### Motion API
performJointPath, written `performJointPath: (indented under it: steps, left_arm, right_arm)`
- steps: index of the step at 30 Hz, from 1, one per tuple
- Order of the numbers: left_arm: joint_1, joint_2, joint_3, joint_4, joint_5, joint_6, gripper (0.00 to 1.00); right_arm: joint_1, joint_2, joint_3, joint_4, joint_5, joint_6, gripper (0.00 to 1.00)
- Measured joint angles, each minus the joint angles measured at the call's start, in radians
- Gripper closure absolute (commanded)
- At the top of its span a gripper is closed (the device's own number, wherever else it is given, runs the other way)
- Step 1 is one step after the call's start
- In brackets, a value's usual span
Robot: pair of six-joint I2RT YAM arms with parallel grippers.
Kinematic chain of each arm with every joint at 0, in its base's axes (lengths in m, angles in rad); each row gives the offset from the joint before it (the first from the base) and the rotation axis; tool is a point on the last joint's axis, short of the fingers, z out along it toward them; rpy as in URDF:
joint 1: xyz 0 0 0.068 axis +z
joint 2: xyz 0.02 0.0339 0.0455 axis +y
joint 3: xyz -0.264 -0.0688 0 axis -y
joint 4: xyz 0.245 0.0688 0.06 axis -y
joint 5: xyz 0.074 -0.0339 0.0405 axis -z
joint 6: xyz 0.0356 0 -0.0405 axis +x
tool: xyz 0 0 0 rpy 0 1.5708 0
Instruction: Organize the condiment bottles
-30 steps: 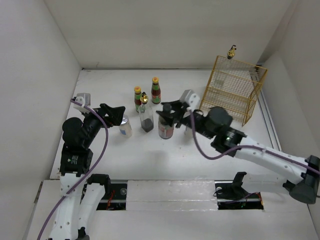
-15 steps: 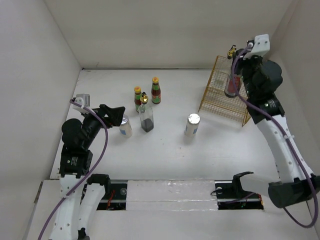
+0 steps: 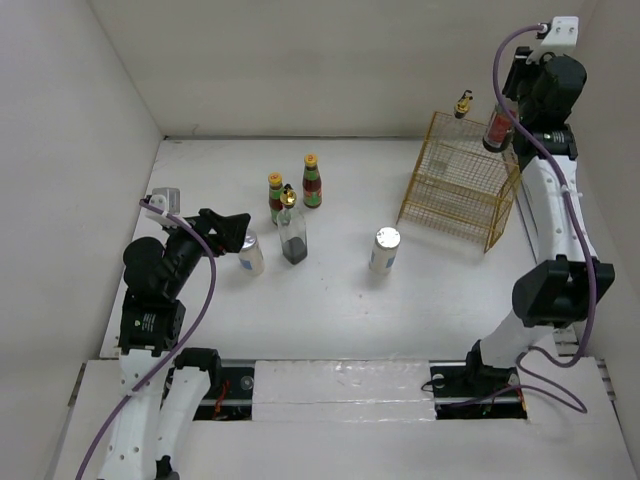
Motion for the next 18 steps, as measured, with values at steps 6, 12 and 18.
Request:
performJointPath:
  steps: [6,12,18]
  left_arm:
    - [0.000,0.004,0.000,0.000,0.002,0.000,0.13]
    - [0.000,0.009,0.000,0.000,0.001,0.000,0.13]
    - [0.000,0.018,0.000,0.000,0.002,0.000,0.13]
  right_arm:
    - [-0.011,0.123,0.137,0.002,-0.068,0.015,1.00]
    - [-0.015,0.146,0.128,0.012,-0.125,0.048,1.00]
    - [-0.030,0.121,-0.025,0.103,-0.174,0.080,1.00]
